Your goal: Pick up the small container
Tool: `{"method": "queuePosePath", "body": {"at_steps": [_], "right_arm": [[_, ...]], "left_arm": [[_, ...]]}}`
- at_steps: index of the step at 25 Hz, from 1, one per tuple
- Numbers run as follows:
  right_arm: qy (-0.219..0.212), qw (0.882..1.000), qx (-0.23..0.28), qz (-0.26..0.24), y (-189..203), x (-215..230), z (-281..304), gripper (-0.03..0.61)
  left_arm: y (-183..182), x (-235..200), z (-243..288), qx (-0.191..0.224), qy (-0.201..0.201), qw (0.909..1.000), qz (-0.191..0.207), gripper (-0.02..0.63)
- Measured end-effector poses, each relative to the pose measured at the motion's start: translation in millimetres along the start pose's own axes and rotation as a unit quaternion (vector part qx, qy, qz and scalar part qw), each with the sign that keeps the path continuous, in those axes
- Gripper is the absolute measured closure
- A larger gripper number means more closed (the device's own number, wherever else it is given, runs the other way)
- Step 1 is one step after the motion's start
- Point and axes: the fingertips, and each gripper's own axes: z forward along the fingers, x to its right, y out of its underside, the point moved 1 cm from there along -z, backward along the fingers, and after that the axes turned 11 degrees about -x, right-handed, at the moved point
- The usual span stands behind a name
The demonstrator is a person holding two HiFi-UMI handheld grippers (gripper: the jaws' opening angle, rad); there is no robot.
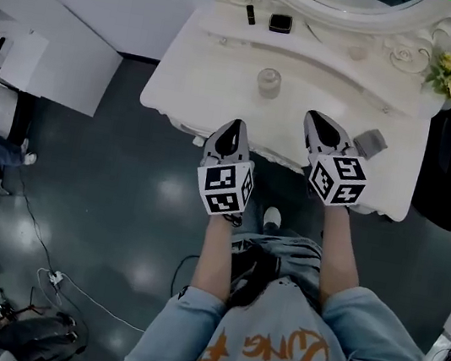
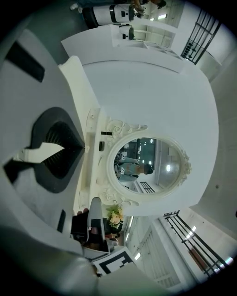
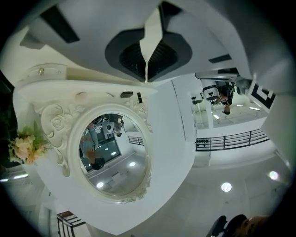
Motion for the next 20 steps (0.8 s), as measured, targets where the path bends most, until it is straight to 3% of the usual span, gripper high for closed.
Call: {"method": "queuePosePath", "body": {"at_steps": [4,20], "right_arm": [[0.002,1.0,-0.01,-0.028,1.5,0.2,9.0,0.548],[-0.012,0.998,-0.061,-0.031,18.6,-1.5,75.7,0.546]], "left_arm": [[2.4,2.3,14.3,-0.006,0.008,0.9999,-0.002,0.592],[15.8,-20.8,70.9,-0.06,0.032,0.9976,-0.011,0.592]]}}
